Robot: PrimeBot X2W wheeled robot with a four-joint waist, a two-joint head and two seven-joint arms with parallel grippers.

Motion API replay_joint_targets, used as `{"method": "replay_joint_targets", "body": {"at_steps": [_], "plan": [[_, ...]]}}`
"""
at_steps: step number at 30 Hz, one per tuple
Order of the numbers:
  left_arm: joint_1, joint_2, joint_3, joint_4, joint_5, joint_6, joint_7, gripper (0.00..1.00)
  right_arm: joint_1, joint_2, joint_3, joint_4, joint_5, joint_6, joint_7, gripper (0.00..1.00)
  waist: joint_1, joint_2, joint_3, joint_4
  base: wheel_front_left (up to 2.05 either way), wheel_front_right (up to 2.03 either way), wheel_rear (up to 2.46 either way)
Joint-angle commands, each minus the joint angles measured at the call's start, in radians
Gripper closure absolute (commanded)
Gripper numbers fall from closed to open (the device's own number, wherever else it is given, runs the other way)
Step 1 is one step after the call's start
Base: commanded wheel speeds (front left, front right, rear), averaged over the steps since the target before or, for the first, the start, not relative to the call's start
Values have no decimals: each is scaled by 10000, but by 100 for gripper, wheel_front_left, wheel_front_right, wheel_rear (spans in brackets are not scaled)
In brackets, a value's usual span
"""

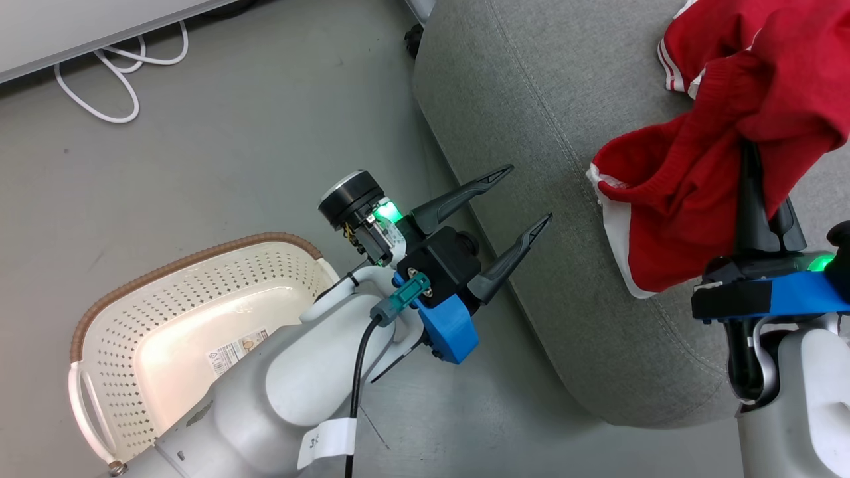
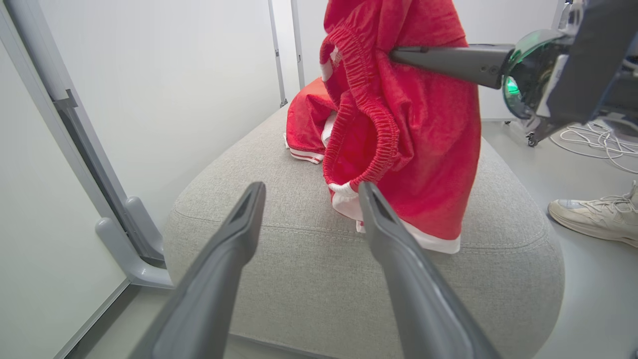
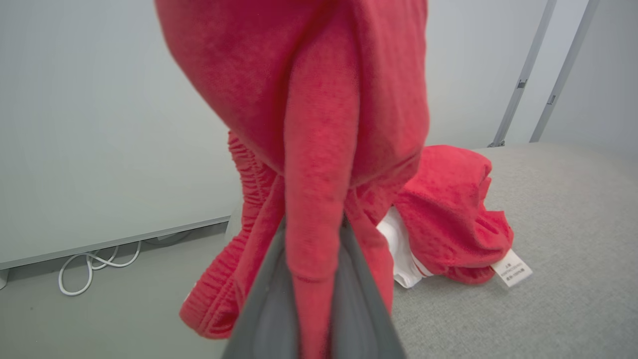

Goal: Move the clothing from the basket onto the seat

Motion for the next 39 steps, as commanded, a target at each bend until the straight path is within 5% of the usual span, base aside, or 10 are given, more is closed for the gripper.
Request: {"method": "replay_joint_targets", "body": {"at_steps": [1,18,29,39], "plan": [[-113,74,-16,21,-31,-7,-47,0,97,10,5,-16,95,1,-11,100,0,0,2,-8,0,0,0],[-431,276,73,-213,47,100,-25,0,-2099,-275,-87,-744,-632,1,-11,100,0,0,712,42,0,0,0],[-1181,553,-11,-548,316,89,209,0,-5093,-2026,-2087,-989,-571,1,-9,100,0,0,2193,271,0,0,0],[-1736,825,-47,-927,505,148,451,0,-6022,-4217,-3713,858,-535,1,-9,100,0,0,3399,521,0,0,0]]}}
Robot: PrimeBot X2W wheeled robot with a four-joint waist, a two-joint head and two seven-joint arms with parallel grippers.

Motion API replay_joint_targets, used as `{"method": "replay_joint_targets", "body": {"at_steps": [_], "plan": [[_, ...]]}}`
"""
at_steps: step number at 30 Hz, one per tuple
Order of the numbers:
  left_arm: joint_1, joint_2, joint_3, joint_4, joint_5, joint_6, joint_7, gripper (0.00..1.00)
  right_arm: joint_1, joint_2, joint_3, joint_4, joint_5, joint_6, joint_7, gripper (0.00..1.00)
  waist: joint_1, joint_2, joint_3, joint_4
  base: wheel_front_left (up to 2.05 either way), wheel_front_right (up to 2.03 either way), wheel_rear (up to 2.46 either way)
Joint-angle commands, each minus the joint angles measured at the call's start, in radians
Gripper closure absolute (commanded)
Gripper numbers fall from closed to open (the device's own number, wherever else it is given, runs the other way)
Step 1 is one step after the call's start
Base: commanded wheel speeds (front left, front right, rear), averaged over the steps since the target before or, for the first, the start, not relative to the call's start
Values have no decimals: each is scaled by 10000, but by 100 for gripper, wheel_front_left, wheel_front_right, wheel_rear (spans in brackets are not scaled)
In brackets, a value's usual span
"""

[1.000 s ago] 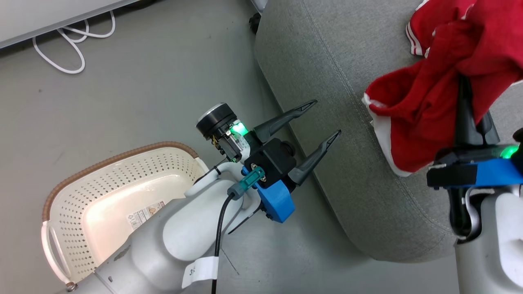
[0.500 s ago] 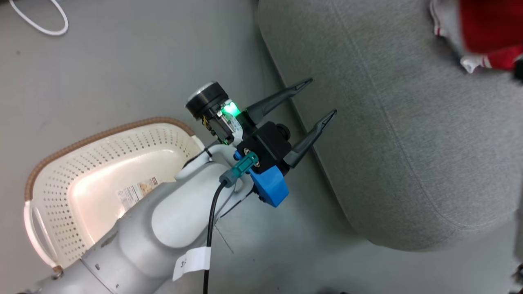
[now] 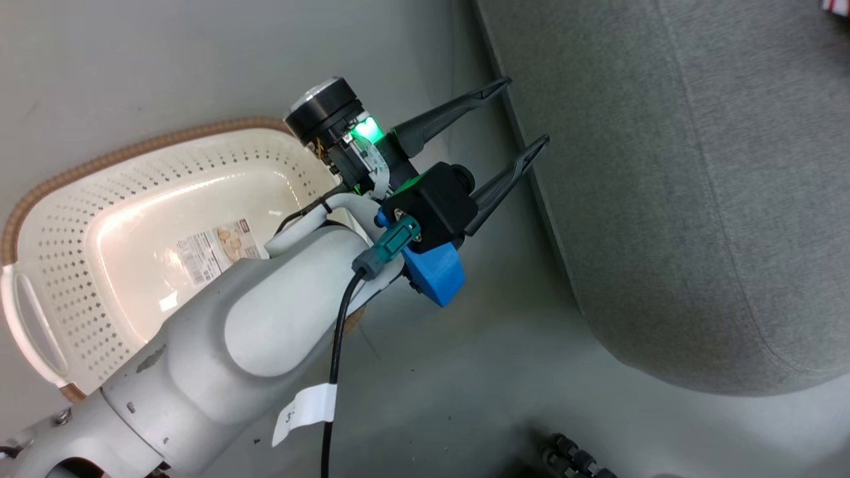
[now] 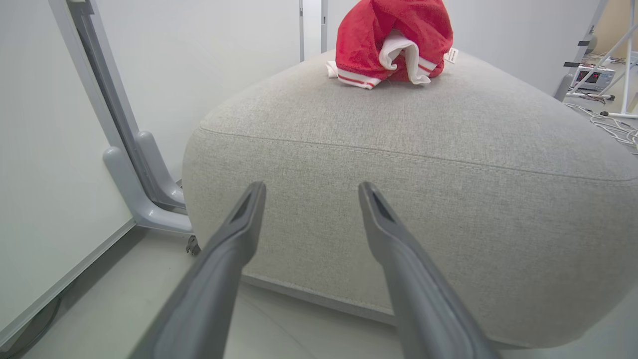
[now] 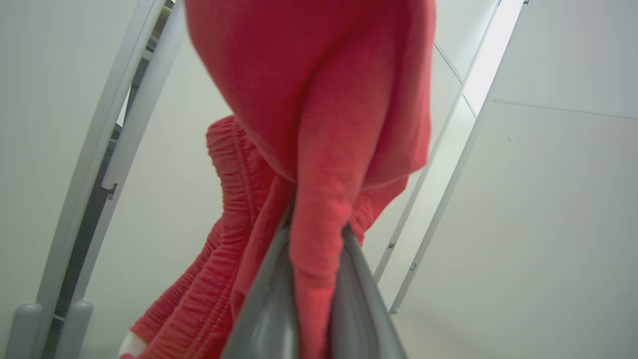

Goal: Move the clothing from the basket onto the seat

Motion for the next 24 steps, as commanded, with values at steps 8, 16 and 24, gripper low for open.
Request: {"method": "replay_joint_targets", "body": {"at_steps": [8,16,24], "plan": [[-313,298,-2,-303,86,131,147,0,258,-291,-383,1919,-231,1,-9,100,-2,0,773,135,0,0,0],[-296,548,-66,-507,47,180,294,0,568,406,-586,3149,-516,1,-7,100,-2,0,1079,88,0,0,0],[-371,598,-90,-533,-58,224,292,0,338,1004,-654,3729,-1046,1,-7,100,-2,0,1079,116,0,0,0]]}}
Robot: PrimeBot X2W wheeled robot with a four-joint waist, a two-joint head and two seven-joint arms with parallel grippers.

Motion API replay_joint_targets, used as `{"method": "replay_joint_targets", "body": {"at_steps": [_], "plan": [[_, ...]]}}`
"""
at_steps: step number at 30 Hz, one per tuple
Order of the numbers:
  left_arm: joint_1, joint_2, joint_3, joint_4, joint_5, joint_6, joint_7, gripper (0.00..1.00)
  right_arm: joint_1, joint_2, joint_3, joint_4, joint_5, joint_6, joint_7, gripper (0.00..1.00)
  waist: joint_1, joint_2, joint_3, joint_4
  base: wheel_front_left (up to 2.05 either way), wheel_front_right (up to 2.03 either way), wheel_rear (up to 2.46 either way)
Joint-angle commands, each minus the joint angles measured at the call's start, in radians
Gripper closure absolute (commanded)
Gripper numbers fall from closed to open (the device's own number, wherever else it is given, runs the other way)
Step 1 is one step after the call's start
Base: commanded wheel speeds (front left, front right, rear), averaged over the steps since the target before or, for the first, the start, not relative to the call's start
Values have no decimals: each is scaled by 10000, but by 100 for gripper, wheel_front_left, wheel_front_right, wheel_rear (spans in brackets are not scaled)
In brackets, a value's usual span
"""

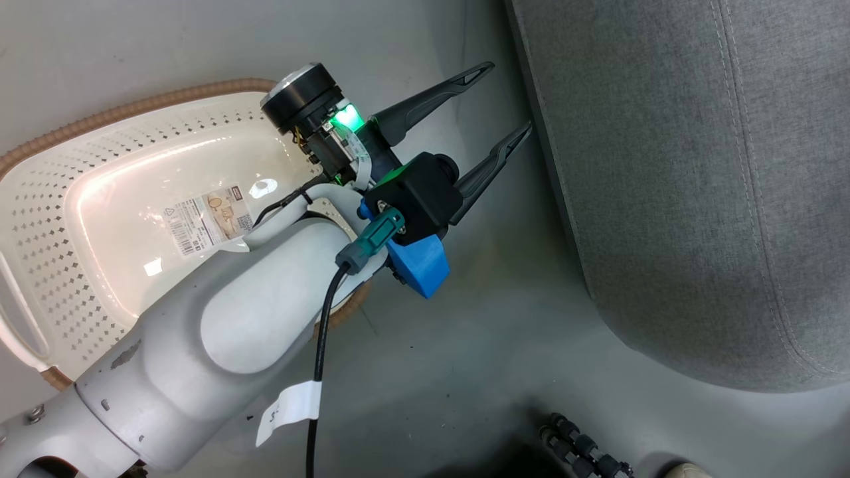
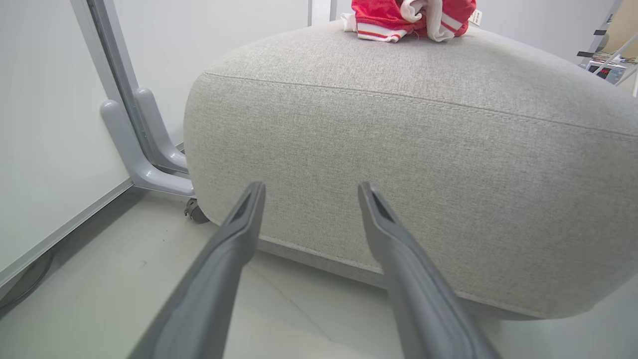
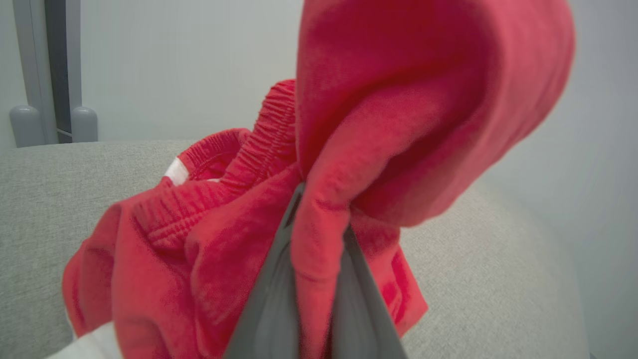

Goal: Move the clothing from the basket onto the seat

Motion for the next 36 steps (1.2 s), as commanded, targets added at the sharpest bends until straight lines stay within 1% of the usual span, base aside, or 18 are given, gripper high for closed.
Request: {"method": "replay_joint_targets", "body": {"at_steps": [1,2,3,6,9,16,22,25,29,36], "plan": [[-155,40,-2,-23,-47,59,-34,0,-172,114,-108,-26,-169,1,-7,67,-1,0,-50,11,0,0,0],[-154,31,-4,-13,-46,65,-56,0,-171,178,-167,-57,-282,1,-7,36,-1,0,-94,16,0,0,0],[-139,19,-6,7,-65,87,-94,0,-165,254,-226,-72,-392,1,-7,0,-1,0,-153,19,0,0,0],[-12,-51,-14,87,-138,135,-195,0,-10,425,-329,-179,-652,1,-7,0,-1,0,-392,25,0,0,0],[134,-175,-58,208,-210,150,-346,0,473,423,-401,-366,-719,1,-7,0,-1,0,-725,67,0,0,0],[475,-471,19,524,-404,260,-630,0,2234,170,-81,-1089,-96,1,-9,0,-1,0,-1663,187,0,0,0],[1047,-642,423,708,-696,462,-760,0,3405,53,577,-2076,437,1,-7,0,-1,0,-2671,321,0,0,0],[1428,-679,957,426,-837,661,-765,0,3786,49,1078,-2516,671,1,-7,0,-1,0,-3144,452,0,0,0],[2105,-639,1781,42,-836,886,-767,0,4170,241,1718,-3060,799,1,-7,0,-1,0,-3806,761,0,0,0],[3411,-645,3713,-556,-688,1260,-769,0,4761,875,3145,-3857,520,1,-7,0,-1,0,-4791,1466,0,0,0]]}}
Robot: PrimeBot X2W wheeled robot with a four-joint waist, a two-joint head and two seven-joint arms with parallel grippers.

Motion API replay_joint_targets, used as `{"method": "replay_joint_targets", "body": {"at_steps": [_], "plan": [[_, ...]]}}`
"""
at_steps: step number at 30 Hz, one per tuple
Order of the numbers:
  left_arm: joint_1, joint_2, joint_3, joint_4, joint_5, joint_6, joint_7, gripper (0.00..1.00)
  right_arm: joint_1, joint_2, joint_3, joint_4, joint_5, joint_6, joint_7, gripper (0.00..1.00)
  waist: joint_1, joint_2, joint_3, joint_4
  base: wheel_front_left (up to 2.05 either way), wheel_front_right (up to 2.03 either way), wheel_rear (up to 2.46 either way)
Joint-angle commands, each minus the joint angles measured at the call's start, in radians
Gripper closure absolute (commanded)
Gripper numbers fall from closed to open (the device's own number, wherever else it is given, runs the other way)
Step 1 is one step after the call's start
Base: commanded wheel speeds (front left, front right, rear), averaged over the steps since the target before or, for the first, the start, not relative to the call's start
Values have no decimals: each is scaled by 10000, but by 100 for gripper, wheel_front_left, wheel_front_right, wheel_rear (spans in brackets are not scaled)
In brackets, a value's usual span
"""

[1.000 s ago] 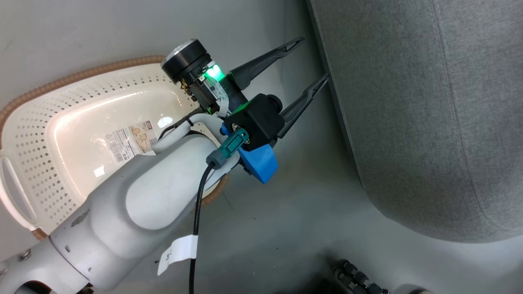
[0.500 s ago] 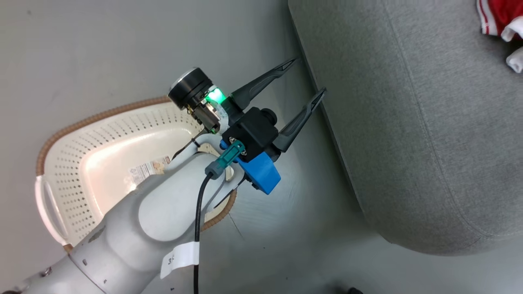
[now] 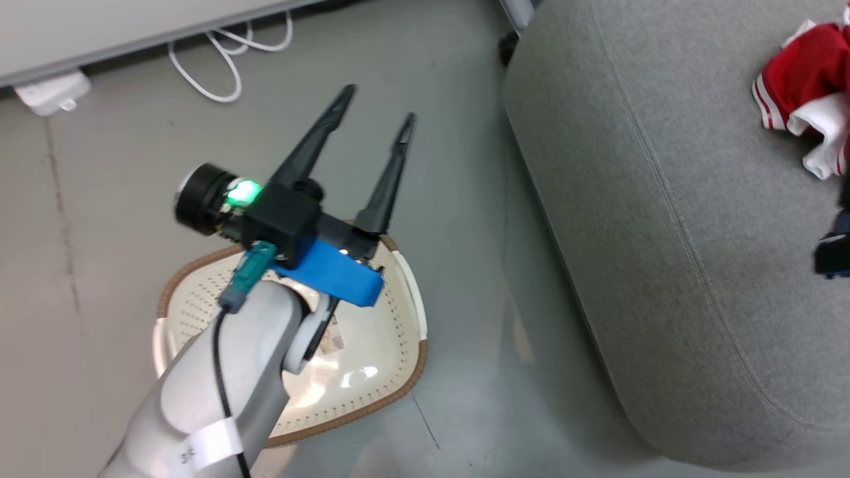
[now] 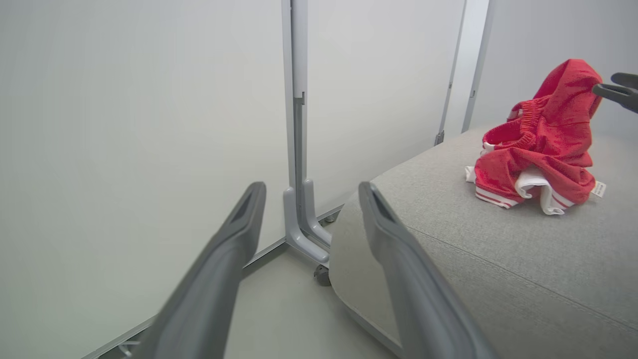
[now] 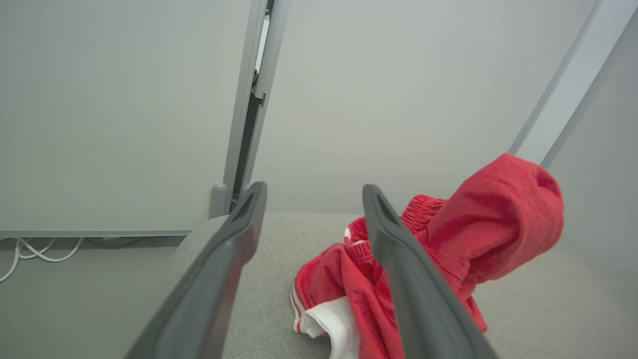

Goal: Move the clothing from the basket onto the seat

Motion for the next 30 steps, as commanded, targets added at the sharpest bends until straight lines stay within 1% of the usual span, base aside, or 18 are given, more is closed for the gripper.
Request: {"method": "replay_joint_targets", "body": {"at_steps": [1,2,3,7,12,16,17,21,26,27,30], "plan": [[445,6,539,-128,93,75,-46,0,274,182,354,-130,-91,1,-7,0,1,0,-651,592,0,0,0],[652,-25,825,-179,110,77,-48,0,306,237,559,-158,-100,1,-7,0,1,0,-771,704,0,0,0],[1017,-54,1361,-250,230,66,-47,0,392,373,953,-212,-111,1,-7,0,1,0,-1021,924,0,0,0],[1695,-256,2346,-372,499,-25,-47,0,600,552,1625,-221,-74,1,-7,0,1,0,-1530,1415,0,0,0],[2560,-482,3516,-490,843,-142,-49,0,925,814,2274,-216,-6,1,-7,0,1,0,-2088,1868,0,0,0],[3248,-729,4256,-562,1140,-275,-48,0,1334,1012,2469,-289,65,1,-7,0,1,0,-2535,2203,0,0,0],[3248,-729,4256,-562,1140,-275,-48,0,1334,1012,2469,-289,65,1,-7,0,1,0,-2535,2203,0,0,0],[3928,-914,4888,-602,1434,-479,-48,0,1852,1231,2499,-364,166,1,-7,0,1,0,-2912,2402,0,0,0],[4592,-1180,5469,-468,1562,-717,-48,0,2518,1464,2415,-387,325,1,-7,0,1,0,-3302,2563,0,0,0],[4765,-1257,5607,-432,1671,-849,-50,0,2801,1535,2365,-379,383,1,-7,0,1,0,-3450,2615,0,0,0],[5046,-1390,5780,-380,1791,-957,-48,0,3243,1664,2322,-304,428,1,-7,0,1,0,-3676,2659,0,0,0]]}}
